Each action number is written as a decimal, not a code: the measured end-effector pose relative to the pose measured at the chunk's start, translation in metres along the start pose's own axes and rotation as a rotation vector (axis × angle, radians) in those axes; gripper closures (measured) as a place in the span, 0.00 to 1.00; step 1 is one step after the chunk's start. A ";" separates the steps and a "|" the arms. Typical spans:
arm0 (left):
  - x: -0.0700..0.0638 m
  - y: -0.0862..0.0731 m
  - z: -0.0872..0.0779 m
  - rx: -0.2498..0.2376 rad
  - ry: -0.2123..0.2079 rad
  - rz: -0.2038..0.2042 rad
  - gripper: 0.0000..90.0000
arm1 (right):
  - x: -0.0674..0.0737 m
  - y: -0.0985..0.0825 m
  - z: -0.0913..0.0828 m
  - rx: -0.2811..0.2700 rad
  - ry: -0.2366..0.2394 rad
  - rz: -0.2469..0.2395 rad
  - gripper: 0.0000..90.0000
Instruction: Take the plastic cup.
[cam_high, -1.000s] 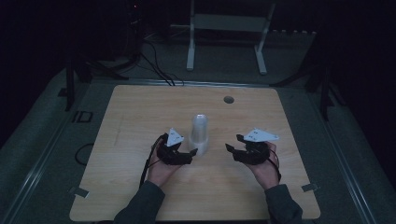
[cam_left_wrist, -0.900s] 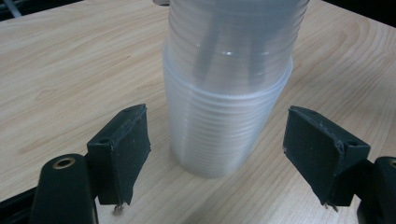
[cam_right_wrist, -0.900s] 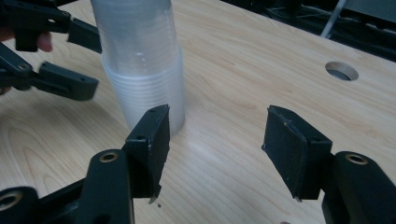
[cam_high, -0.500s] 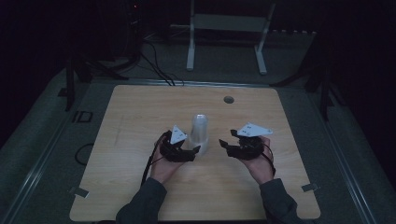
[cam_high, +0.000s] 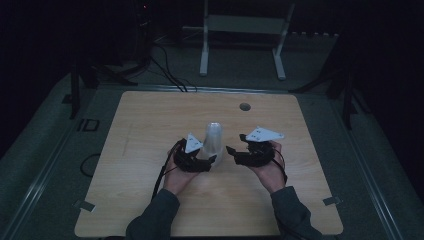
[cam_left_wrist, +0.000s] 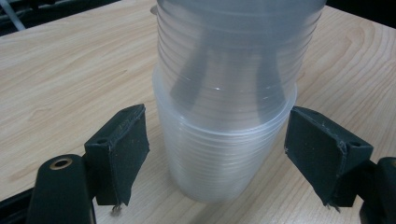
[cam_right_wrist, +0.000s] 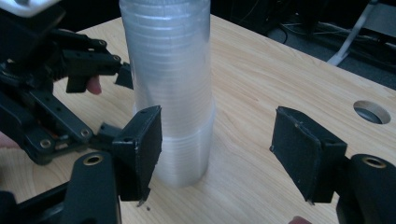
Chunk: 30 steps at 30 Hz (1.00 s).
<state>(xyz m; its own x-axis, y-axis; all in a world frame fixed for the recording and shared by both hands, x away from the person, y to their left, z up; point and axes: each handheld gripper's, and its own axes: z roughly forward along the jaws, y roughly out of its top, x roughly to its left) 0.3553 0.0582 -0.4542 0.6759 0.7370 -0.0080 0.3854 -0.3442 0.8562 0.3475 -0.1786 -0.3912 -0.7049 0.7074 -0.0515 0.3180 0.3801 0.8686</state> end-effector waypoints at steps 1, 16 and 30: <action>0.000 0.000 0.001 0.001 0.000 0.001 0.24 | 0.000 0.001 0.001 0.000 0.001 0.000 0.37; -0.001 0.000 0.008 -0.020 -0.016 -0.010 0.24 | 0.009 0.013 0.015 -0.014 0.035 -0.006 0.37; -0.001 -0.002 0.007 -0.029 -0.018 -0.013 0.25 | 0.015 0.025 0.031 -0.038 0.083 0.005 0.38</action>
<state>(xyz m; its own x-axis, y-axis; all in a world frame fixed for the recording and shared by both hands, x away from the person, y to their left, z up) 0.3583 0.0541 -0.4601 0.6820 0.7308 -0.0282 0.3761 -0.3174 0.8705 0.3644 -0.1405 -0.3854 -0.7542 0.6566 -0.0076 0.2982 0.3528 0.8869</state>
